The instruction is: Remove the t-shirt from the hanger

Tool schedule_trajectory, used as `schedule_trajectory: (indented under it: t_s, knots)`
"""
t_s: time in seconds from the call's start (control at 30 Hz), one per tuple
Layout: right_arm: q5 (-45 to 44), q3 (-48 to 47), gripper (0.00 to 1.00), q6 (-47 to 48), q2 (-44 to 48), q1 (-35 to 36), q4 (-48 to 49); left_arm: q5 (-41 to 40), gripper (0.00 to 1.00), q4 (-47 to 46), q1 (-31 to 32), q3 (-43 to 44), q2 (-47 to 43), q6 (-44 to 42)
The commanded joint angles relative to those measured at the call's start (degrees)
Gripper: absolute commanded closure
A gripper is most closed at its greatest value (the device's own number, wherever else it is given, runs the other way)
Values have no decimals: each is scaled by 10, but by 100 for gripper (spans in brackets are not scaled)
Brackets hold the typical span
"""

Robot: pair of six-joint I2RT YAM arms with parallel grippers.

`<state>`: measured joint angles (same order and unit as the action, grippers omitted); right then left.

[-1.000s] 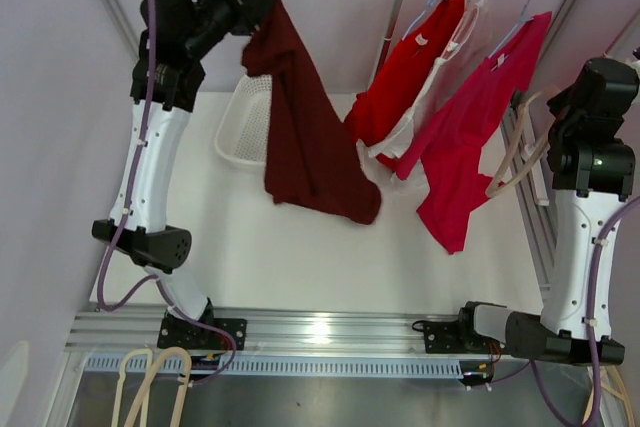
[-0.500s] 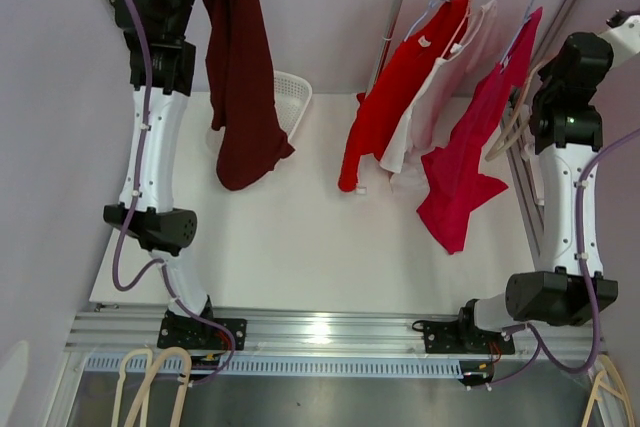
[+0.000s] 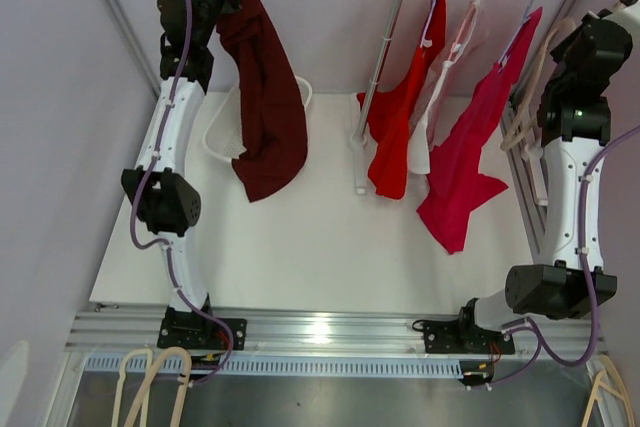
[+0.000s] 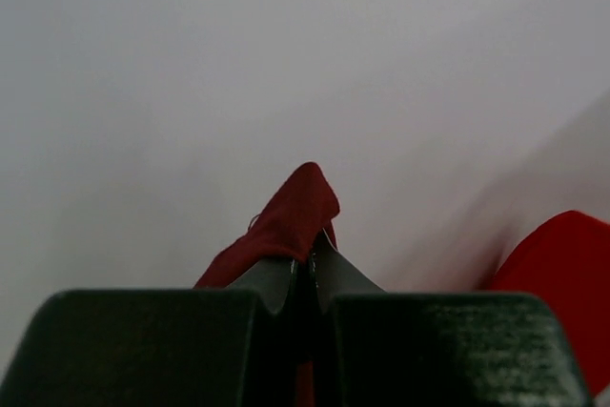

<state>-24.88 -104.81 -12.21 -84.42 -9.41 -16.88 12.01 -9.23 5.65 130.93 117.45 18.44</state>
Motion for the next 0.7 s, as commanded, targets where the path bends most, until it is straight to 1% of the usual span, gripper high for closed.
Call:
schedule_trajectory:
  t_s: [0.0, 0.1, 0.13, 0.17, 0.2, 0.23, 0.27, 0.33, 0.37, 0.4, 0.43, 0.47, 0.5, 0.53, 0.57, 0.6, 0.63, 0.67]
  knots:
    - [26, -21, 100, 38, -7, -5, 68, -20, 99, -1, -7, 25, 7, -3]
    - [54, -13, 100, 42, -13, -22, 108, -65, 99, 45, -7, 5, 12, -8]
    - [64, -14, 100, 37, -15, -28, 114, -101, 99, 97, -7, 8, 16, -5]
    - [73, -18, 100, 32, -18, -38, 118, -116, 99, 136, -7, 13, 21, -3]
    - [85, -21, 100, 29, -21, -42, 120, -117, 99, 169, -6, 25, 32, 0]
    - [94, -22, 100, 30, -27, -46, 127, -117, 99, 227, -4, 28, 36, 13]
    - [103, -21, 100, 32, -29, -52, 132, -117, 99, 257, 0, 28, 37, 19]
    - [155, -13, 100, 38, -32, -61, 156, -178, 99, 332, 23, 25, 36, 53]
    - [172, -10, 100, 35, -36, -68, 162, -211, 99, 386, 32, 15, 30, 65]
    - [184, -9, 100, 31, -40, -77, 163, -217, 99, 394, 48, -22, 20, 76]
    - [202, -7, 100, 27, -43, -83, 184, -222, 99, 393, 57, -76, -9, 100]
    - [206, -3, 100, 19, -46, -87, 192, -230, 99, 376, 65, -106, -26, 113]
    - [211, 4, 100, 16, -44, -95, 203, -249, 99, 370, 80, -169, -41, 132]
    - [240, 28, 100, 13, -43, -99, 237, -253, 99, 368, 86, -197, -65, 188]
    - [273, 45, 100, 23, -36, -105, 261, -245, 99, 358, 90, -277, -72, 201]
    - [292, 61, 100, 28, -34, -111, 302, -228, 99, 343, 95, -298, -74, 216]
    - [291, 70, 100, 27, -31, -112, 305, -219, 99, 342, 96, -315, -73, 249]
    - [287, 66, 100, 25, -32, -113, 302, -203, 99, 340, 96, -350, -63, 257]
